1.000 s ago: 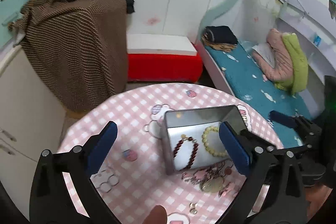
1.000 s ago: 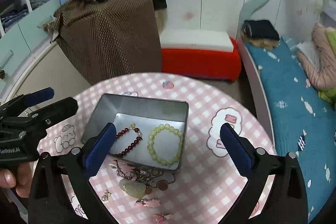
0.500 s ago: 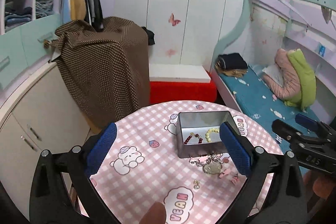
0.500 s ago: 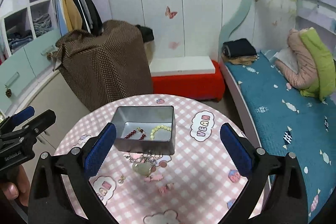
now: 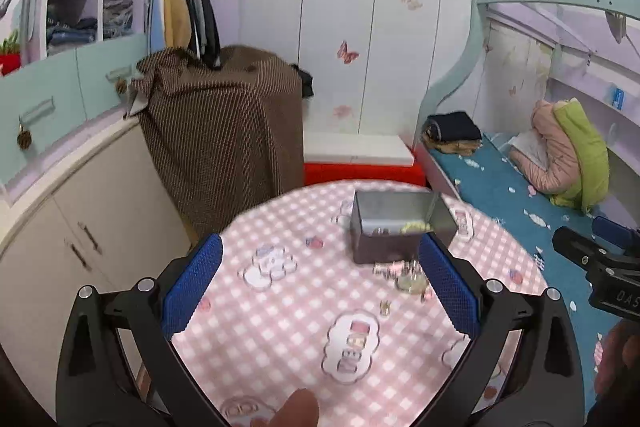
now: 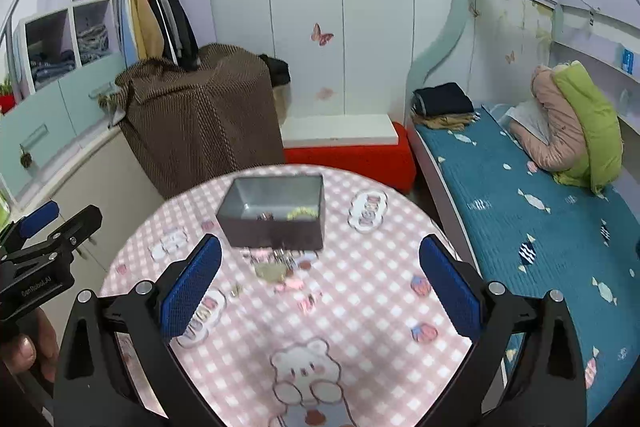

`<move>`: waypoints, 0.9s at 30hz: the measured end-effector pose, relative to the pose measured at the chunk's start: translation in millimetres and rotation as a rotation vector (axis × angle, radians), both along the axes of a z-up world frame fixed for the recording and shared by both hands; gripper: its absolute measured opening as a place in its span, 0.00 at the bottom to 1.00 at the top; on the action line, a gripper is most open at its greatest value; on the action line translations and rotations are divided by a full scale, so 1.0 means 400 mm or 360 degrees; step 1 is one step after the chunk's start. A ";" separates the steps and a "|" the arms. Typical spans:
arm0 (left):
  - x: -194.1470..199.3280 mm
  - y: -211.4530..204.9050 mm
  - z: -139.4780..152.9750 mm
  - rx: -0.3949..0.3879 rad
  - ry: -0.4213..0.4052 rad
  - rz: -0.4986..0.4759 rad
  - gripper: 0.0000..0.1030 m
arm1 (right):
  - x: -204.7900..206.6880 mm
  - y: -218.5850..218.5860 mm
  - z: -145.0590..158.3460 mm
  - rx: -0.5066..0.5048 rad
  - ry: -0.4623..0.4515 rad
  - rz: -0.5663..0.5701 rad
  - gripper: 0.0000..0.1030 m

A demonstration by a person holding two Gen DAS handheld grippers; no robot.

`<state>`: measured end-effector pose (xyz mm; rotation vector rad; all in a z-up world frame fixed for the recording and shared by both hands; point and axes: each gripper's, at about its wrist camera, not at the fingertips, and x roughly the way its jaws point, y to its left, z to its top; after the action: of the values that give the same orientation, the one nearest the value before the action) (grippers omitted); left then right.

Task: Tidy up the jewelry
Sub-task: 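Move both tools back toward the remaining jewelry beside the tin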

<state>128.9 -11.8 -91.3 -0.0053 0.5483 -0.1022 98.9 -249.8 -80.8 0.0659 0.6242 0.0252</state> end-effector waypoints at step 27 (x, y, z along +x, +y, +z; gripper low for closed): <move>0.021 -0.053 -0.127 0.0004 0.0172 -0.0098 0.95 | 0.027 0.045 -0.099 -0.0071 0.0140 0.0023 0.93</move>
<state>137.3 -32.9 -142.1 0.0085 0.6567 -0.1617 109.9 -231.6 -120.4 0.0191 0.7128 0.0225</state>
